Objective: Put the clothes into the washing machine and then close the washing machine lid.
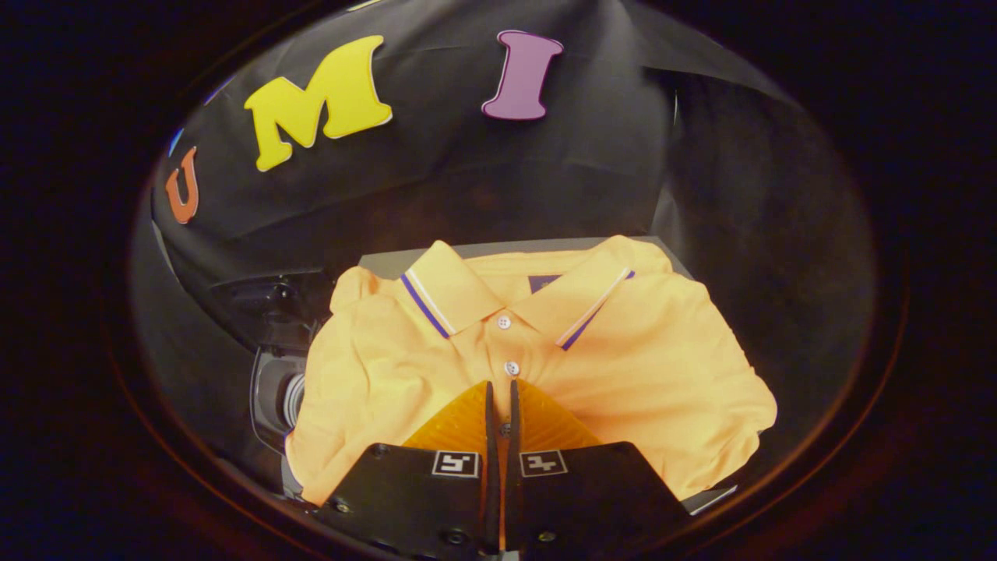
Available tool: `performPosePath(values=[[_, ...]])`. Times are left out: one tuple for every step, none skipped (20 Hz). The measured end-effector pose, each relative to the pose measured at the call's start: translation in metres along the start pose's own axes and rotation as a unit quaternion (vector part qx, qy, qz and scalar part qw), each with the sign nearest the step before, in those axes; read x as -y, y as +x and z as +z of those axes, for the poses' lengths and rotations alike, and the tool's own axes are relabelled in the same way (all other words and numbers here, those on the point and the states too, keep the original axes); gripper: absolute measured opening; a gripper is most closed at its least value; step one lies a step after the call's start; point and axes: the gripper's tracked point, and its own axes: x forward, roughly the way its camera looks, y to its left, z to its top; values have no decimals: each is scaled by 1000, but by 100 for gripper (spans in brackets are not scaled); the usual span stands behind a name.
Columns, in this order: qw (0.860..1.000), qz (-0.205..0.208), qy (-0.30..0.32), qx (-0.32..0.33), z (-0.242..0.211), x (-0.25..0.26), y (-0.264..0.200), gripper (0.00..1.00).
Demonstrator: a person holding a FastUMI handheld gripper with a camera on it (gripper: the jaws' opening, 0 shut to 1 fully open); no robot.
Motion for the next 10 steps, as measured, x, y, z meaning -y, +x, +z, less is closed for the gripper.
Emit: performPosePath(values=[[1000,1,-3,5,3,-2,-5,6],[1000,5,-2,8,9,-6,-12,6],[1000,13,0,12,14,-11,-18,6],[1000,21,3,17,20,-15,-26,6],[999,28,7,22,27,-20,-33,6],[999,34,9,26,33,-24,-39,6],[999,40,11,30,40,-30,-45,6],[998,46,12,32,45,-36,-52,6],[998,52,12,36,51,-43,-60,6],[997,58,11,40,57,-51,-65,6]])
